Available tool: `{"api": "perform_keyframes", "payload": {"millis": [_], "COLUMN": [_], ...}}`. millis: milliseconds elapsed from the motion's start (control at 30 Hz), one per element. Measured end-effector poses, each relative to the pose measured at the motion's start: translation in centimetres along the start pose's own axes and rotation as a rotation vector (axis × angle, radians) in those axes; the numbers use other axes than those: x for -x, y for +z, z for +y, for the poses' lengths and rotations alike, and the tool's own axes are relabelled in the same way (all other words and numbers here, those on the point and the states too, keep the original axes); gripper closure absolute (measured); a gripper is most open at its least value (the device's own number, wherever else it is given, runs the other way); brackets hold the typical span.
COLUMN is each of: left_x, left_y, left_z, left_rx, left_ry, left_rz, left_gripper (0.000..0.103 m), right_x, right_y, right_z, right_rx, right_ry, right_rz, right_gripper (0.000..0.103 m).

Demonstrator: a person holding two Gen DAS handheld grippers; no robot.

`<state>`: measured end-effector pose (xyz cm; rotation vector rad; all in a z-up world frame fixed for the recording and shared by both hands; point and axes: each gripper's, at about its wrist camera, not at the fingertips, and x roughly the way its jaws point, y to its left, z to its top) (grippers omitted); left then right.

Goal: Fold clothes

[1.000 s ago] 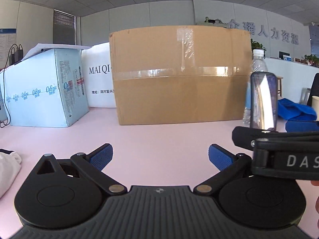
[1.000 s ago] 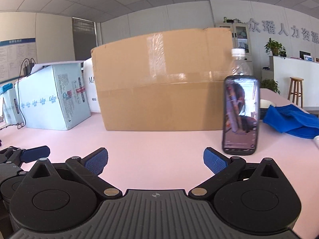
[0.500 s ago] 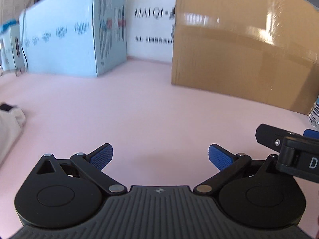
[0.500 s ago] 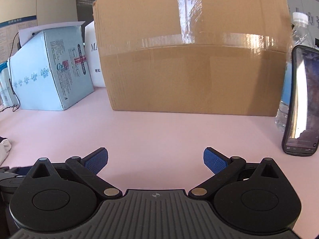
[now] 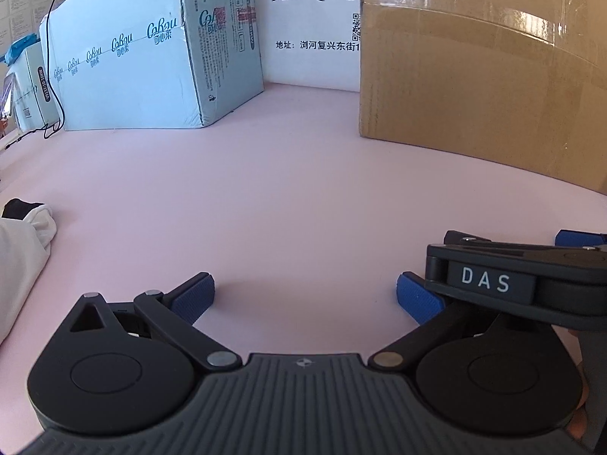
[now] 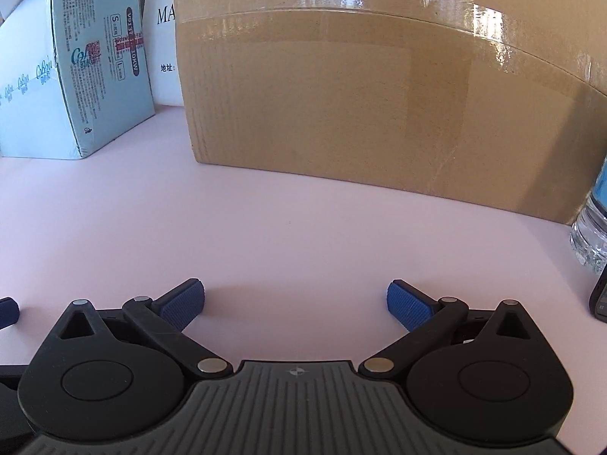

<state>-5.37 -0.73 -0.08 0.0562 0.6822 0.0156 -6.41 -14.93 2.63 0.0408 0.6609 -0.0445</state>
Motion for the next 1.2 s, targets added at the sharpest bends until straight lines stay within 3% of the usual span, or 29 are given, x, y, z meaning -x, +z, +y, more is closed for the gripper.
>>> {"api": "perform_keyframes", "payload": {"millis": [1200], "left_x": [-0.22], "left_y": [0.12], "left_z": [-0.07], "left_rx": [0.013], "left_ry": [-0.014], "left_rz": [-0.006], "left_gripper": [0.0], "right_x": [-0.42], "right_y": [0.15], "right_z": [0.13], "right_rx": [-0.006], "right_ry": [0.007], "right_rz": [-0.002], "right_gripper": [0.0]}}
